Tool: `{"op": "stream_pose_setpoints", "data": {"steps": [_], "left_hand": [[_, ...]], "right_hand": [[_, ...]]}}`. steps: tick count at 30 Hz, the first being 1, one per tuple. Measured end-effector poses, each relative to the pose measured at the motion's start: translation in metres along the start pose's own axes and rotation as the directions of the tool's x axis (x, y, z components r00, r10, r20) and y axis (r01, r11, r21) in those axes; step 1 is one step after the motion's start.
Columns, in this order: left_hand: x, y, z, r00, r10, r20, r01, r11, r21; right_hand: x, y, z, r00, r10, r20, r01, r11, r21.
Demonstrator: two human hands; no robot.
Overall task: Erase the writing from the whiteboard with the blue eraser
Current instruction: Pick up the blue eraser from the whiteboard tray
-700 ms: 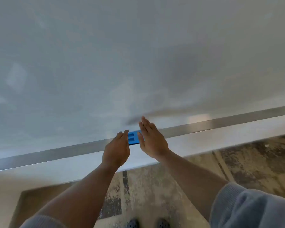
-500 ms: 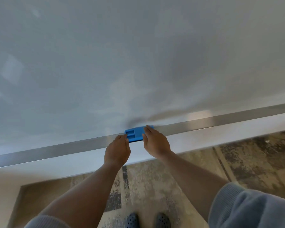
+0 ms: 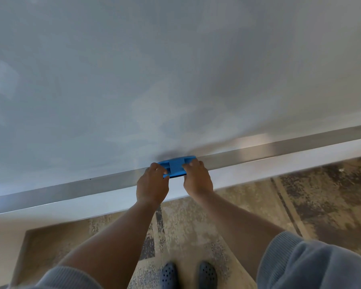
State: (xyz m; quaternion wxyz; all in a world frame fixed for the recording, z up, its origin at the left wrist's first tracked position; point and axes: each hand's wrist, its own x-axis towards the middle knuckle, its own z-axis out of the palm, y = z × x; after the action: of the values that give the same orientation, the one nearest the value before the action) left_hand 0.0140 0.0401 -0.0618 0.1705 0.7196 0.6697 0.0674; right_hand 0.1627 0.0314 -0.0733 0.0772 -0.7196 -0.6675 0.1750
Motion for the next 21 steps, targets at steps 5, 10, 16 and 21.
{"op": "stream_pose_setpoints", "data": {"steps": [5, 10, 16, 21], "left_hand": [[0.008, 0.003, 0.004, 1.0, -0.003, -0.003, 0.003, 0.998, 0.062], [0.01, 0.004, 0.006, 0.998, 0.055, -0.014, -0.053, 0.989, 0.136], [0.002, 0.005, -0.006, 0.988, 0.142, -0.065, -0.129, 0.977, 0.173], [0.0, 0.006, -0.018, 0.958, 0.254, -0.136, -0.221, 0.951, 0.215]], "right_hand": [[0.007, 0.005, -0.001, 0.997, -0.079, -0.025, 0.078, 0.997, -0.015], [0.009, 0.009, -0.003, 0.988, -0.145, -0.045, 0.141, 0.987, -0.072], [0.002, 0.011, -0.014, 0.974, -0.213, -0.079, 0.203, 0.973, -0.11], [-0.002, 0.01, -0.027, 0.959, -0.251, -0.13, 0.231, 0.962, -0.147]]}}
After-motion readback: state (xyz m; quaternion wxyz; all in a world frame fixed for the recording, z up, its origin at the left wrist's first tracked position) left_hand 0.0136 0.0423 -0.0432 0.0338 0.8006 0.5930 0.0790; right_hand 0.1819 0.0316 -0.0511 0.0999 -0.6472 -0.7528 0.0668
